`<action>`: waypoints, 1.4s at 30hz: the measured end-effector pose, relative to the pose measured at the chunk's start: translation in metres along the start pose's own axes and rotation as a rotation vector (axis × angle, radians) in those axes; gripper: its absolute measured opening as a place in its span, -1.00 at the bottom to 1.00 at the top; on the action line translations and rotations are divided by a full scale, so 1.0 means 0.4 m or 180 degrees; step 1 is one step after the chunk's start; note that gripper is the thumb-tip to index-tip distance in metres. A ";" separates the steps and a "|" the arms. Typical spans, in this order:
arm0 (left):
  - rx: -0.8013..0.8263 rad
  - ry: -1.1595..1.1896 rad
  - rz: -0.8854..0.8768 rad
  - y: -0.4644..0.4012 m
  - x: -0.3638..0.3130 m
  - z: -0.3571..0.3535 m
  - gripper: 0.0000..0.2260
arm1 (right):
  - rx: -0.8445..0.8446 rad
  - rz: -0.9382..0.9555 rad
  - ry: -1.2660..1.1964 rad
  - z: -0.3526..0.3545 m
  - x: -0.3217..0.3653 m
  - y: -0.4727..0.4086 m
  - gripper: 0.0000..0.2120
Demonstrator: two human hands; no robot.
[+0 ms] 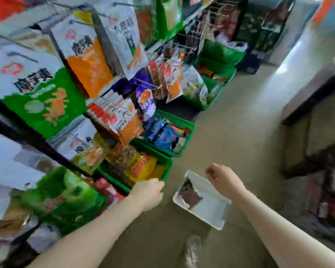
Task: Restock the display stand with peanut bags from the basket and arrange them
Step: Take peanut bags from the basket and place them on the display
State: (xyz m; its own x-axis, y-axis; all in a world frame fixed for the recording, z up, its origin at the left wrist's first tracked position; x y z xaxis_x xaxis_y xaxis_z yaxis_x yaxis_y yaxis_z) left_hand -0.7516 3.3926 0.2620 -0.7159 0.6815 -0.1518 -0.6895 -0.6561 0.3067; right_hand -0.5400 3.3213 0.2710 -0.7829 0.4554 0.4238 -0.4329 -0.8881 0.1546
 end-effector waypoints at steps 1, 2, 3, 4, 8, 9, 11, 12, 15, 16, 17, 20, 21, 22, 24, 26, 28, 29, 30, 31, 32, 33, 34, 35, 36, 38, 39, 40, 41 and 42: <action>0.0142 0.0075 0.0038 -0.049 -0.029 -0.049 -0.78 | 0.0114 -0.0237 0.0001 -0.023 -0.081 -0.017 -0.84; 0.0300 0.0128 0.0069 -0.097 -0.052 -0.103 -0.78 | 0.0202 -0.0480 -0.0033 -0.055 -0.158 -0.032 -0.83; 0.0422 0.0178 0.0076 -0.142 -0.072 -0.160 -0.78 | 0.0281 -0.0705 -0.0068 -0.096 -0.231 -0.045 -0.83; 0.0545 0.0225 0.0081 -0.187 -0.089 -0.222 -0.78 | 0.0375 -0.0902 -0.0097 -0.147 -0.301 -0.056 -0.81; 0.0950 0.0302 0.0091 -0.378 -0.108 -0.487 -0.79 | 0.0930 -0.1566 -0.0195 -0.419 -0.534 -0.099 -0.82; 0.1000 0.0330 0.0130 -0.427 -0.100 -0.556 -0.79 | 0.1067 -0.1666 -0.0191 -0.495 -0.578 -0.114 -0.83; 0.1048 0.0358 0.0233 -0.520 -0.075 -0.684 -0.80 | 0.1239 -0.1829 -0.0163 -0.648 -0.654 -0.143 -0.80; 0.1036 0.0380 0.0271 -0.568 -0.058 -0.745 -0.80 | 0.1288 -0.1855 -0.0156 -0.726 -0.685 -0.163 -0.79; 0.0856 0.0548 0.0442 -0.694 -0.001 -0.899 -0.82 | 0.1432 -0.1869 -0.0184 -0.972 -0.754 -0.236 -0.71; 0.0762 0.0620 0.0482 -0.728 0.018 -0.943 -0.83 | 0.1467 -0.1875 -0.0217 -1.052 -0.770 -0.262 -0.69; 0.0648 0.0713 0.0515 -0.757 0.037 -0.984 -0.85 | 0.1492 -0.1862 -0.0261 -1.135 -0.785 -0.289 -0.69; 0.0192 0.1043 0.0579 -0.821 0.075 -1.087 -0.89 | 0.1497 -0.1770 -0.0251 -1.357 -0.836 -0.360 -0.72; 0.0105 0.1091 0.0579 -0.834 0.081 -1.118 -0.88 | 0.1470 -0.1774 -0.0210 -1.415 -0.854 -0.382 -0.69; 0.0065 0.1091 0.0580 -0.843 0.084 -1.151 -0.86 | 0.1412 -0.1827 -0.0167 -1.461 -0.872 -0.402 -0.63; 0.0197 0.1046 0.0711 -0.850 0.084 -1.221 -0.74 | 0.1187 -0.1998 -0.0099 -1.522 -0.912 -0.431 -0.55; 0.0584 0.0963 0.0888 -0.846 0.080 -1.288 -0.65 | 0.0875 -0.1924 -0.0032 -1.553 -0.933 -0.450 -0.41; 0.0767 0.0837 0.0904 -0.842 0.079 -1.337 -0.70 | 0.0689 -0.1711 0.0164 -1.569 -0.937 -0.457 -0.18; 0.0735 0.0806 0.0907 -0.842 0.083 -1.349 -0.74 | 0.0622 -0.1675 0.0265 -1.569 -0.939 -0.461 -0.09; 0.0651 0.0792 0.0893 -0.843 0.087 -1.355 -0.77 | 0.0587 -0.1679 0.0353 -1.569 -0.942 -0.463 -0.04; 0.0569 0.0789 0.0851 -0.844 0.092 -1.359 -0.79 | 0.0599 -0.1692 0.0431 -1.569 -0.944 -0.464 -0.02; 0.0513 0.0814 0.0792 -0.845 0.097 -1.360 -0.78 | 0.0660 -0.1735 0.0466 -1.569 -0.944 -0.462 -0.05; 0.0489 0.0862 0.0732 -0.846 0.100 -1.361 -0.78 | 0.0742 -0.1838 0.0400 -1.571 -0.946 -0.459 -0.11; 0.0495 0.0915 0.0683 -0.847 0.100 -1.360 -0.77 | 0.0878 -0.2039 0.0208 -1.574 -0.947 -0.453 -0.20; 0.0523 0.0936 0.0649 -0.848 0.100 -1.360 -0.76 | 0.1058 -0.2300 -0.0095 -1.577 -0.945 -0.445 -0.28; 0.0554 0.0914 0.0628 -0.847 0.100 -1.361 -0.76 | 0.1243 -0.2555 -0.0394 -1.579 -0.942 -0.435 -0.36; 0.0619 0.0750 0.0608 -0.849 0.098 -1.366 -0.76 | 0.1381 -0.2797 -0.0688 -1.559 -0.928 -0.419 -0.50; 0.0672 0.0646 0.0620 -0.850 0.096 -1.367 -0.76 | 0.1320 -0.2793 -0.0727 -1.534 -0.917 -0.412 -0.58; 0.0730 0.0582 0.0638 -0.850 0.093 -1.366 -0.76 | 0.1205 -0.2744 -0.0765 -1.502 -0.905 -0.403 -0.66; 0.0798 0.0578 0.0677 -0.847 0.091 -1.362 -0.75 | 0.1069 -0.2657 -0.0829 -1.463 -0.892 -0.390 -0.75; 0.0865 0.0607 0.0741 -0.844 0.085 -1.352 -0.73 | 0.0975 -0.2590 -0.0919 -1.417 -0.882 -0.378 -0.85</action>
State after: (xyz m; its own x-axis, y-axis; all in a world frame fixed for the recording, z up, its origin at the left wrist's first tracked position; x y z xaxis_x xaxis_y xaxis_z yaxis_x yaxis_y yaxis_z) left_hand -0.6022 3.4620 -0.3549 -0.8746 0.4357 -0.2127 -0.4709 -0.6588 0.5867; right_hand -0.4517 3.3305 -0.4076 -0.1283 0.9512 0.2808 -0.6324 -0.2966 0.7156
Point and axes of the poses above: each hand's wrist, its own y-axis away from the middle knuckle, its own z-axis out of the back of the hand, x = y × z, the point moved 4 cm from there along -y, towards the middle knuckle, and after that the axes turned 11 degrees about -x, right-handed, at the moved point
